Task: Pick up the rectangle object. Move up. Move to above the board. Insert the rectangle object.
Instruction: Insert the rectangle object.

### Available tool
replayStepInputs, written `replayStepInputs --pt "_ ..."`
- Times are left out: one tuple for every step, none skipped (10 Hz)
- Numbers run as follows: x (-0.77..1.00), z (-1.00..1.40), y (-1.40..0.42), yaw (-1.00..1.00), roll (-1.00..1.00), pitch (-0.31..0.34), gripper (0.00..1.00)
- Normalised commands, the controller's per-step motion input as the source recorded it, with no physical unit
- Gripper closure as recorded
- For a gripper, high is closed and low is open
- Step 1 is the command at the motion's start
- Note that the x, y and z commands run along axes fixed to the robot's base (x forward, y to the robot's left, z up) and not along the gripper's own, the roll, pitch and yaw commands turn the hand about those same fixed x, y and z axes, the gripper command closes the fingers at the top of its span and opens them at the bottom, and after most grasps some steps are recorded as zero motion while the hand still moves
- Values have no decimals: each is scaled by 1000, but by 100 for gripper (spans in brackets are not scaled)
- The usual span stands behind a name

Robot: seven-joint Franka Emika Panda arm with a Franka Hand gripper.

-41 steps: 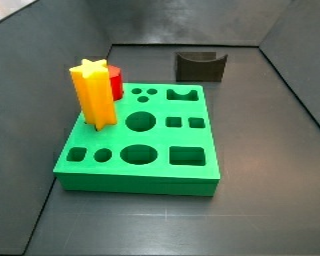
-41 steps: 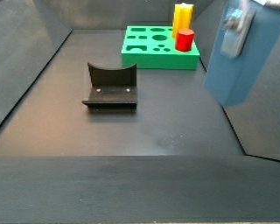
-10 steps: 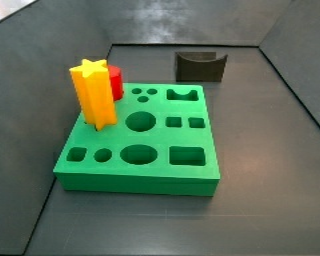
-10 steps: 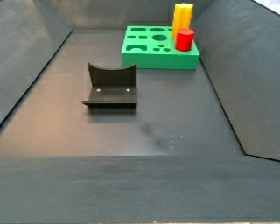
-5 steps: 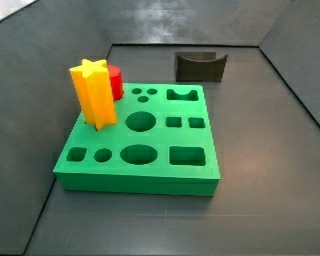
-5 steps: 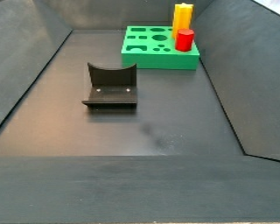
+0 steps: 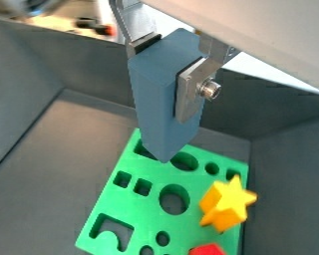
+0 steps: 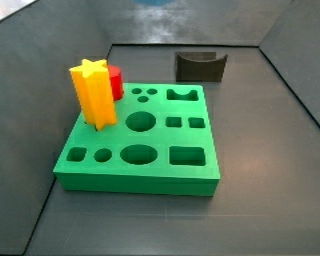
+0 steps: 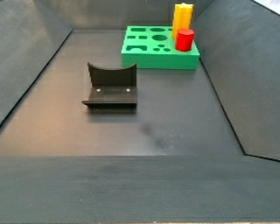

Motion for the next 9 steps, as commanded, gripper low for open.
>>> replayStepInputs --pt "9 -577 0 -1000 0 -113 100" --pt "20 -637 0 -1000 14 -100 100" --pt "14 -660 -6 -1000 21 -80 100" --pt "60 -640 -166 -937 39 -91 100" --pt "91 -603 -286 -851 49 -96 100" --pt "177 -451 -349 -760 17 -30 100" --pt "237 -420 -360 -714 7 -14 100" --pt "257 -426 -366 -700 10 -13 100" --pt "271 -397 -360 -677 0 -36 100"
